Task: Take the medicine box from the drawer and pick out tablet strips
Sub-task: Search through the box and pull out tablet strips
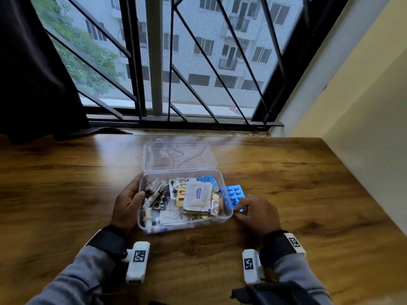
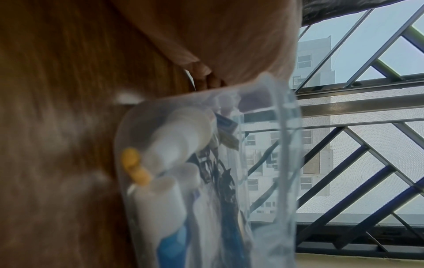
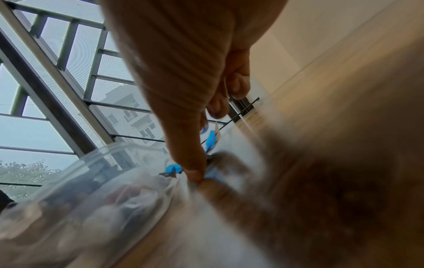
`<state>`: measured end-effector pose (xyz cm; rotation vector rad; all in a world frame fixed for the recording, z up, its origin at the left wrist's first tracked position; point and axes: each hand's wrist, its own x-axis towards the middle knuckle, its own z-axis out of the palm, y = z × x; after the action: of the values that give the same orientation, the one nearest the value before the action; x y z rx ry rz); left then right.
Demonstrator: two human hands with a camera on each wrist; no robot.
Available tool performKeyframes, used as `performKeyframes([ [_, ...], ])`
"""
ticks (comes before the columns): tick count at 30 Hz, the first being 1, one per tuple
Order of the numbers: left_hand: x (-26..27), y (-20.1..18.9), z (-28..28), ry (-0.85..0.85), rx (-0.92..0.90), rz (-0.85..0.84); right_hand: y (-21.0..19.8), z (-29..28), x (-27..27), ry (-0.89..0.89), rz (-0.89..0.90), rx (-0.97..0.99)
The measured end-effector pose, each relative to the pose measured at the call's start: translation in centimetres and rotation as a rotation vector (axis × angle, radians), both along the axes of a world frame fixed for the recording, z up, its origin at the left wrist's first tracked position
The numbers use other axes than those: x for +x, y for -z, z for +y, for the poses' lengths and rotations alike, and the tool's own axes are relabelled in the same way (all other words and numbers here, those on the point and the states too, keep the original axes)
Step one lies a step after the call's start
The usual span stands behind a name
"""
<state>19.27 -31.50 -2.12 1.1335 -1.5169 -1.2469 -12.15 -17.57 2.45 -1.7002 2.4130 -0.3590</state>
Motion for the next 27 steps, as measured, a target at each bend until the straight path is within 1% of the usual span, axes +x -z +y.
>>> performKeyframes([
  [4,0.0,0.0,0.1,0.003,0.019,0.027,-0.5,0.2,-0.1,-0.027,0.006,0.012],
  [9,0.1,0.0,0.0,0.018,0.037,0.033,-2.3,0.0,-0.1,-0.002,-0.090,-0.203],
  [11,0.3,0.2,-0.1,0.020,0.048,0.052,-3.1,-0.7,0.1,-0.048,-0.143,-0.255],
  [12,0.4,0.2,-0.2,0.027,0.057,0.063,-3.6,-1.2,0.4,-0.082,-0.161,-0.252],
  [14,0.4,0.0,-0.2,0.026,0.073,0.073,-4.6,-2.4,1.4,-0.152,-0.174,-0.200],
  [16,0.3,-0.2,-0.1,0.020,0.088,0.093,-5.0,-3.7,2.4,-0.189,-0.153,-0.108],
  [19,0.2,-0.4,0.0,0.026,0.100,0.127,-5.4,-5.4,4.1,-0.195,-0.099,0.123],
  [21,0.2,-0.5,0.0,0.028,0.108,0.135,-5.3,-6.3,5.3,-0.175,-0.067,0.224],
  [24,0.2,-0.5,-0.1,0.022,0.112,0.128,-4.8,-6.9,5.8,-0.129,-0.084,0.205],
  [27,0.3,-0.4,-0.2,0.033,0.110,0.128,-4.3,-7.1,5.5,-0.104,-0.226,0.145],
])
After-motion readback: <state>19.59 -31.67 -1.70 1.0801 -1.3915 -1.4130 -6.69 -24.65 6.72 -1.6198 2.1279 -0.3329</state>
